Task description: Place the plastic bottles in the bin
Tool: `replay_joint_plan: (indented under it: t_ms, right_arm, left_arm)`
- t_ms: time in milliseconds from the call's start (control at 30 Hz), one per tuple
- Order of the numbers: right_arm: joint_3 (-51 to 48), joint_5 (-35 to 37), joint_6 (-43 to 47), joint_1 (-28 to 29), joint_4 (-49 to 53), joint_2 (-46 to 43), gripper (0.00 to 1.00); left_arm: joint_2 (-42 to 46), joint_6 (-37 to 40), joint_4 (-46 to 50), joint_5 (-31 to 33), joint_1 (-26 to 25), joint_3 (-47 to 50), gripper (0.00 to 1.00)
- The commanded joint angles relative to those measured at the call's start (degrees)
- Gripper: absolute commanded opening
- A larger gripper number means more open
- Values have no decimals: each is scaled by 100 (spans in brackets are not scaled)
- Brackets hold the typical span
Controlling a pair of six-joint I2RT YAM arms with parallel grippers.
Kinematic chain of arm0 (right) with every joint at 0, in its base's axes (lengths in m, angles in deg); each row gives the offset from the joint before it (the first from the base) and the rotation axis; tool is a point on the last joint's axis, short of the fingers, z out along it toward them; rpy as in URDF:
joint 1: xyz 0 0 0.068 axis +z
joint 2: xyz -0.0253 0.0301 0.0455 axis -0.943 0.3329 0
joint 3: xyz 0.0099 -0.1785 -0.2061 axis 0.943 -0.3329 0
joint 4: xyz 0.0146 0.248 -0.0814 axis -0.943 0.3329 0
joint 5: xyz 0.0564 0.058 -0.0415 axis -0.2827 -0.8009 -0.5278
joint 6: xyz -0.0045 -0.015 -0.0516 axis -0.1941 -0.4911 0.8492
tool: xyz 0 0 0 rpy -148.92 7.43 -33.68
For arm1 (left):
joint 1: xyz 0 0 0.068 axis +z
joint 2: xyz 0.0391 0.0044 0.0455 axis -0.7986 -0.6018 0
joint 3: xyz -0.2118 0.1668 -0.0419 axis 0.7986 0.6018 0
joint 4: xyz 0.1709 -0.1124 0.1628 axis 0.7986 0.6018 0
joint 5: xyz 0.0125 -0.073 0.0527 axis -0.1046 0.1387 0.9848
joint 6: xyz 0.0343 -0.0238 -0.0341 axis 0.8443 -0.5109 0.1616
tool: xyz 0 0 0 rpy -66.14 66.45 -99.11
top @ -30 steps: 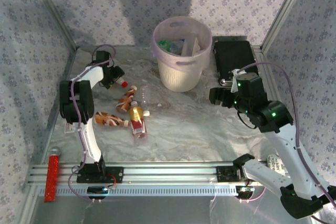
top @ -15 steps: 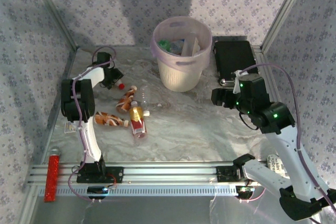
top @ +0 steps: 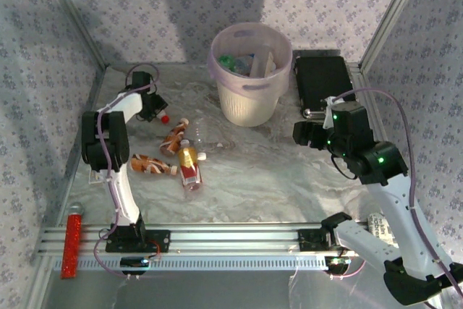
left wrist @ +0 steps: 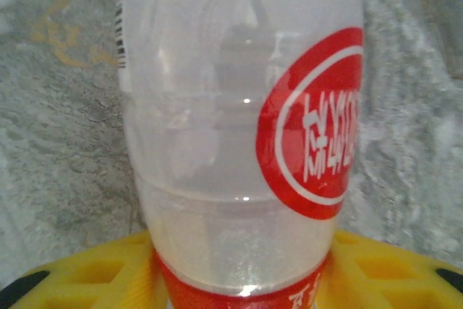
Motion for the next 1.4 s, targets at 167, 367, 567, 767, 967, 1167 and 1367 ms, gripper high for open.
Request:
replay_joint_plan:
  t_ms: [167,367,567,767,967,1167,1367]
  right_arm:
    - [28,-117,82,-104,-65,109,82]
    - [17,-77,122,-248,-21,138,82]
    - [-1,-77,62,-367,-12,100,82]
    - [-84,-50,8,-391,-78,96,82]
    - [-81,-68,-13,-396,-12,34,82]
    - [-36,-79,-60,-396,123,-92,82]
    - [14,-46,-128,-402,345,-211,82]
  left_arm:
    - [1422,806,334,-30,-178,-159,51]
    - [2151,1399,884,-55,-902,-882,50]
    - [2540,1649,1136,-76,-1695,-1823,47]
    - [2363,1863,1246,-52,-2405,-2802,47]
    - [1630,2187,1299,-141,-2804,-3716,47]
    - [663,2346,1517,-128,-3013,-4739,47]
    - [-764,2583,2812,-115,-3176,-7000,47]
